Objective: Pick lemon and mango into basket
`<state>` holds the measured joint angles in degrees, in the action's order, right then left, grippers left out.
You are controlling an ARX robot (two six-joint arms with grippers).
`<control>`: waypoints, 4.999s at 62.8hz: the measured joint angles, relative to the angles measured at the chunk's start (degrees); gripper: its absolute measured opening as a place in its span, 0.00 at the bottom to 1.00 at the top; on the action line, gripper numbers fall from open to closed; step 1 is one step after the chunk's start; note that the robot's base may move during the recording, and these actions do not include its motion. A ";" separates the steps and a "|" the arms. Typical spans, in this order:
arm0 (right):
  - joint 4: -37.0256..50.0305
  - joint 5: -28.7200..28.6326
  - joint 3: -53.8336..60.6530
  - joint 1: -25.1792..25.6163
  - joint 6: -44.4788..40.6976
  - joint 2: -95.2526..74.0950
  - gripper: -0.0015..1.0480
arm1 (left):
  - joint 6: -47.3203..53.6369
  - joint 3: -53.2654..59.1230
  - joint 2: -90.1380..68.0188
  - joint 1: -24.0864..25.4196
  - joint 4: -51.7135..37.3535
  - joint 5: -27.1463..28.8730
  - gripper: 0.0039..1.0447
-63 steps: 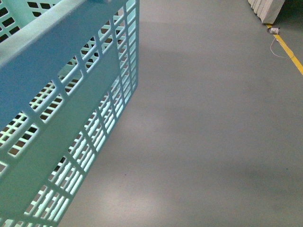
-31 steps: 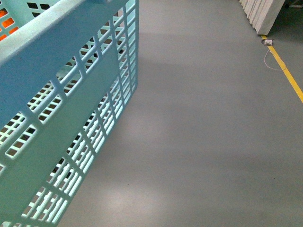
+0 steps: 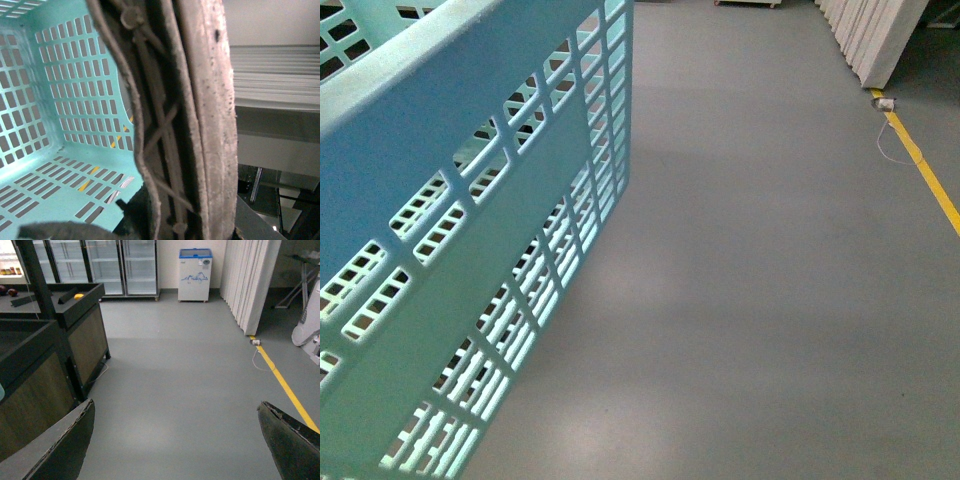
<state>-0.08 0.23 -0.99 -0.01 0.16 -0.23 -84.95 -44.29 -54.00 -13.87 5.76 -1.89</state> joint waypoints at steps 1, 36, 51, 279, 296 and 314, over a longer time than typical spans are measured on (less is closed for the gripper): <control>0.02 -0.02 0.00 0.00 -0.02 0.00 0.92 | 0.04 0.00 0.00 0.02 0.00 0.20 0.13; 0.02 -0.11 0.00 0.00 -0.02 0.02 0.92 | 0.42 0.02 -0.07 0.15 0.00 0.52 0.13; 0.00 -0.15 0.00 0.00 -0.02 0.02 0.92 | 0.66 0.02 -0.09 0.15 0.00 0.48 0.13; 0.00 -0.17 0.00 0.02 -0.02 0.00 0.92 | 0.63 0.11 -0.09 0.20 -0.02 0.46 0.13; 0.00 -0.22 0.00 0.02 -0.02 0.00 0.92 | 0.68 0.11 -0.09 0.20 0.00 0.52 0.13; 0.00 -0.55 0.00 0.02 -0.02 -0.04 0.92 | 24.28 -7.43 -8.87 -0.13 11.08 -2.51 0.13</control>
<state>-0.08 -0.32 -0.99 0.01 0.14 -0.27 -60.66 -51.72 -62.87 -14.00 16.84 -4.40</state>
